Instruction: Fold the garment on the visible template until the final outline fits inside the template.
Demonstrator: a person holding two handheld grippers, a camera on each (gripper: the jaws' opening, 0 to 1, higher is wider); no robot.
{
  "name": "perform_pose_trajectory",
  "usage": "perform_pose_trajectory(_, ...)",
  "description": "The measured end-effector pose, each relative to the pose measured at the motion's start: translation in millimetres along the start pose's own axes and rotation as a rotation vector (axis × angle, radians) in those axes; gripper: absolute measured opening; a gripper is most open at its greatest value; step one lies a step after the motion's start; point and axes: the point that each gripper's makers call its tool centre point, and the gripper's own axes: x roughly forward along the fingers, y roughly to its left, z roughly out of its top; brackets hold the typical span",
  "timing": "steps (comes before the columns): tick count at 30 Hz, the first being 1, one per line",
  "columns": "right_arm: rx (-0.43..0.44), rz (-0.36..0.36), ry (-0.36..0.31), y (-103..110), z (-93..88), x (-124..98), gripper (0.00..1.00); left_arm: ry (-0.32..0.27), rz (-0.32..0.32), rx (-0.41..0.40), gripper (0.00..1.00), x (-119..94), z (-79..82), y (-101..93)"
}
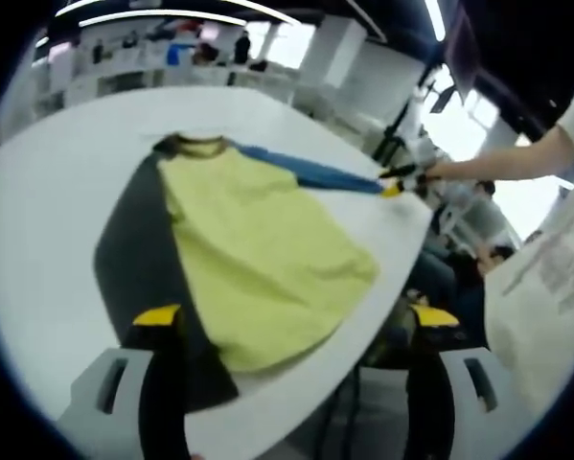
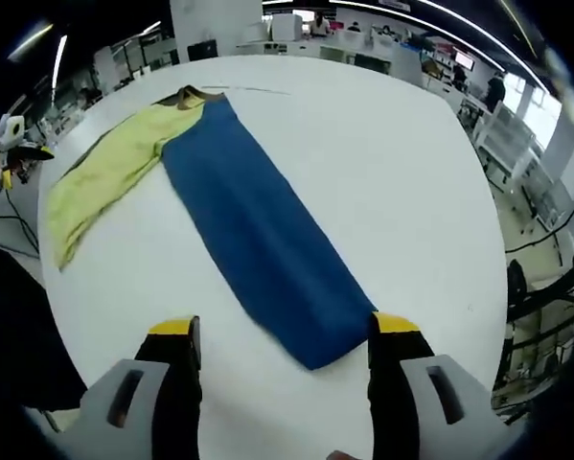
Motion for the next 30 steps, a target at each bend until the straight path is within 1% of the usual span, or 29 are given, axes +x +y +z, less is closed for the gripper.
perform_pose_trajectory(4, -0.021, -0.011, -0.044, 7.6, 8.1, -6.9, 0.70, -0.004, 0.004, -0.007, 0.92, -1.3, -2.3, 2.4)
perform_pose_trajectory(10, -0.039, -0.006, -0.055, 17.2, 8.2, -9.0, 0.70, -0.013, 0.006, -0.015, 0.92, -2.8, -3.6, 4.9)
perform_pose_trajectory(17, -0.046, -0.007, -0.073, 23.8, 14.1, -14.5, 0.70, -0.018, 0.003, -0.024, 0.92, -3.4, -7.2, 5.9)
perform_pose_trajectory(30, -0.067, 0.007, -0.156, 54.1, 39.2, -24.1, 0.70, -0.038, 0.010, -0.043, 0.92, -6.4, -8.5, 14.0)
